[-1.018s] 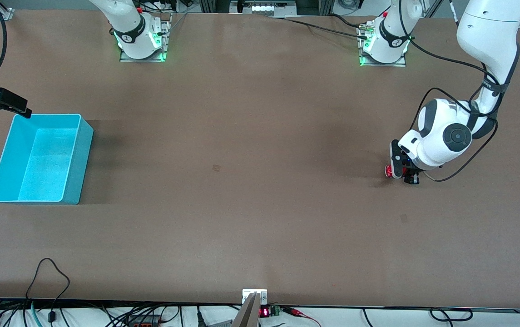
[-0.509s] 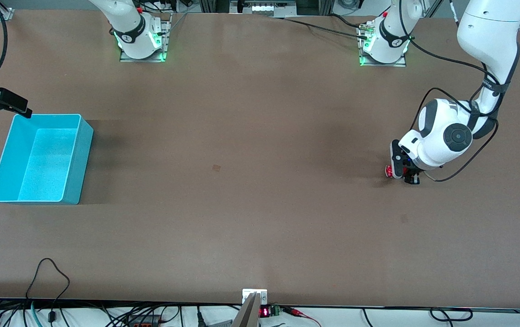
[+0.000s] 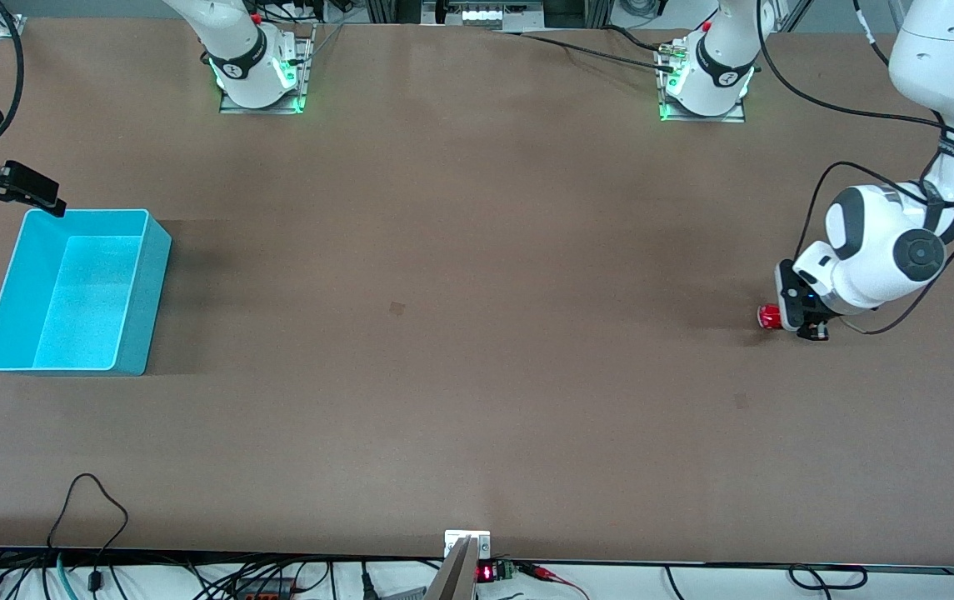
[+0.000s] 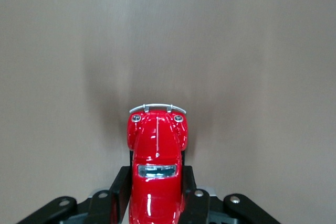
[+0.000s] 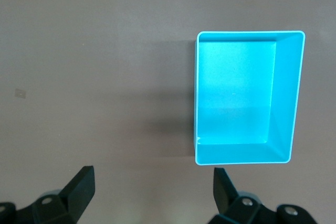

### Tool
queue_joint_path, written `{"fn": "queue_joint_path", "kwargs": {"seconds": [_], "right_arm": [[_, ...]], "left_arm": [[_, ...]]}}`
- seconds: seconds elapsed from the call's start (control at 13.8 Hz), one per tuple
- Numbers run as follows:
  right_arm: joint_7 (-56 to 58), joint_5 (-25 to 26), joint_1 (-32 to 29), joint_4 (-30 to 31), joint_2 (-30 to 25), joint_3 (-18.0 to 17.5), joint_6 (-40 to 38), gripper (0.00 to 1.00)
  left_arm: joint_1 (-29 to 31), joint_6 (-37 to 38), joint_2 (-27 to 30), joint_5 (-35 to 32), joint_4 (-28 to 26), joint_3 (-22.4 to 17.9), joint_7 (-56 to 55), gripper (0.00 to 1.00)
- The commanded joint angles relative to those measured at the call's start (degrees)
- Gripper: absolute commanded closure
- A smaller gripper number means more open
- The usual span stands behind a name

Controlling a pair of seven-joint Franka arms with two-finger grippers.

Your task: Wind red beetle toy and store in blue box

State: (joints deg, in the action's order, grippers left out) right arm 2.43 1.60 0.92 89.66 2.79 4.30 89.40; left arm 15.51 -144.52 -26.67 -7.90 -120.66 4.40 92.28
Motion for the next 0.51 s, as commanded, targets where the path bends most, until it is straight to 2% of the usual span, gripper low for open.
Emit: {"fn": "queue_joint_path", "kwargs": {"seconds": [0.0,0.15,0.22,0.29,0.36,0.44], "right_arm": [[-0.59,-0.63,0.22,-0.89,0.38,0.09,-0.63,0.00],[-0.50,-0.63,0.04,-0.89,0.38,0.18,-0.63,0.00],[-0.41,-0.63,0.04,-0.89,0.38,0.18,-0.63,0.00],[-0.50,-0.63,0.13,-0.89,0.38,0.18,-0.63,0.00],[-0.50,-0.63,0.22,-0.98,0.38,0.18,-0.63,0.00],[-0.58,-0.63,0.22,-0.89,0.38,0.18,-0.63,0.00]], "left_arm": [[1.02,-0.67,-4.18,-0.71,2.36,0.35,1.14,0.86],[1.02,-0.67,-4.18,-0.71,2.36,0.35,1.06,0.84],[1.02,-0.67,-4.09,-0.71,2.36,0.35,0.97,0.75],[1.11,-0.67,-3.92,-0.63,2.45,0.44,0.97,0.28],[1.19,-0.50,-3.48,-0.36,2.36,0.44,0.80,0.00],[1.11,-0.24,-2.69,-0.36,2.45,0.52,0.79,0.00]]}}
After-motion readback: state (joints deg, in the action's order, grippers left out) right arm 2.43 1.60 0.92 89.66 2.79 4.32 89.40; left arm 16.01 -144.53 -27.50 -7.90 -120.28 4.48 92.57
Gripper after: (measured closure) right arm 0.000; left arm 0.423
